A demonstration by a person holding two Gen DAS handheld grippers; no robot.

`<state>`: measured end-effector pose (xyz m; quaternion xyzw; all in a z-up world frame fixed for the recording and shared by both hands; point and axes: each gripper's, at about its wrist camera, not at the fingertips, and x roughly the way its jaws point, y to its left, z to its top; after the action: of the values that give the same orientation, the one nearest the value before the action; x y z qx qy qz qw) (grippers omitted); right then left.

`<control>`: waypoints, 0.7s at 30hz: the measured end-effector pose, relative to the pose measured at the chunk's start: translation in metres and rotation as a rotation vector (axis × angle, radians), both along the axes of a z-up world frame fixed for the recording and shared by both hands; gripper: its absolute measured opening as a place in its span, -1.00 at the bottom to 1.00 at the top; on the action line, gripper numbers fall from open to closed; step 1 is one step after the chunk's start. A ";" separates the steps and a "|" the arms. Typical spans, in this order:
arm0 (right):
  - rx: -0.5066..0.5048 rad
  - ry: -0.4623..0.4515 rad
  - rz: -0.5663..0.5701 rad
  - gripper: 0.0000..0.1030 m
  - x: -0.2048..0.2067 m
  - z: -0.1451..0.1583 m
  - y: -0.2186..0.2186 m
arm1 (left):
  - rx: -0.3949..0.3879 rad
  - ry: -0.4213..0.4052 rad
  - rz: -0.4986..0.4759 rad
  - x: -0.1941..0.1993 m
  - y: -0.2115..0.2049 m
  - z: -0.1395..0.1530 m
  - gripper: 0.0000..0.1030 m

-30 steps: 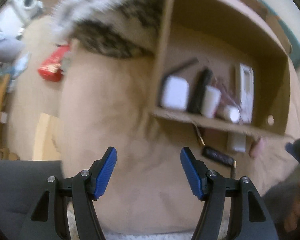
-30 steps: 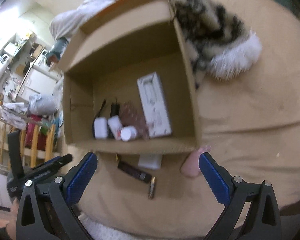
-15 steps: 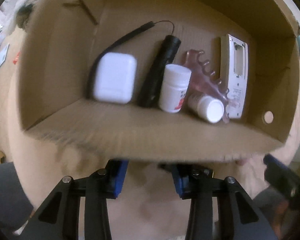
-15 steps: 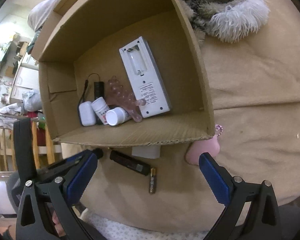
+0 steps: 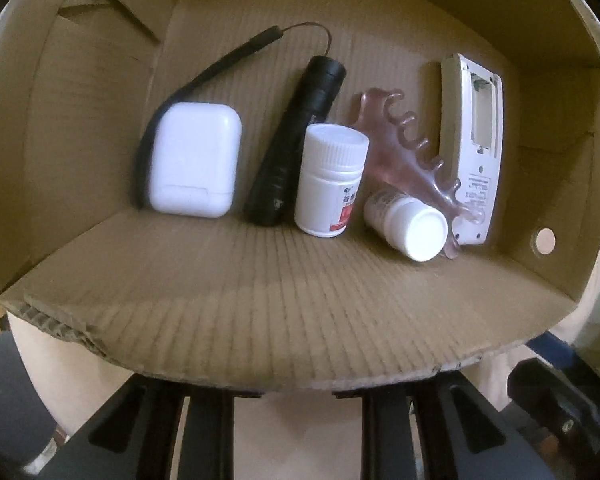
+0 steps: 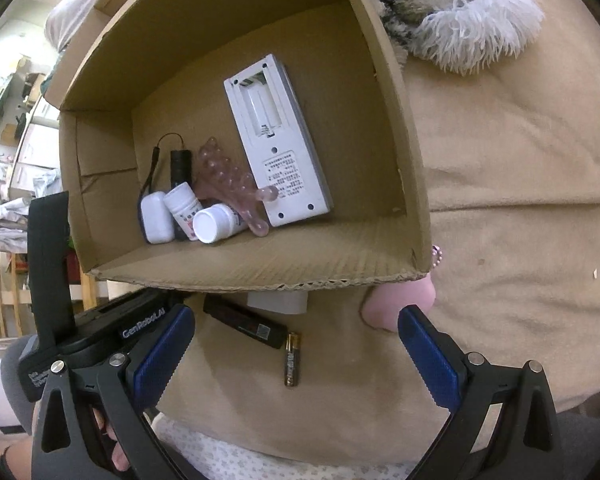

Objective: Organize rigid objects
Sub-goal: 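Withdraw both tools from the box toward the remaining items, then grasp the AA battery with the left tool while the right tool grasps the white charger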

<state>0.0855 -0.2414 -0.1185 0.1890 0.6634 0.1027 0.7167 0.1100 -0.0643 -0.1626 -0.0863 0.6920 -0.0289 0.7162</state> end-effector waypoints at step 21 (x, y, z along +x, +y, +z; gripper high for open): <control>-0.025 0.028 0.014 1.00 -0.001 -0.013 0.009 | 0.044 -0.043 -0.062 -0.005 0.002 -0.006 -0.76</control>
<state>0.0849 -0.2329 -0.1318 0.1768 0.6760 0.0970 0.7088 0.1052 -0.0621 -0.1686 -0.0484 0.6793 -0.0378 0.7313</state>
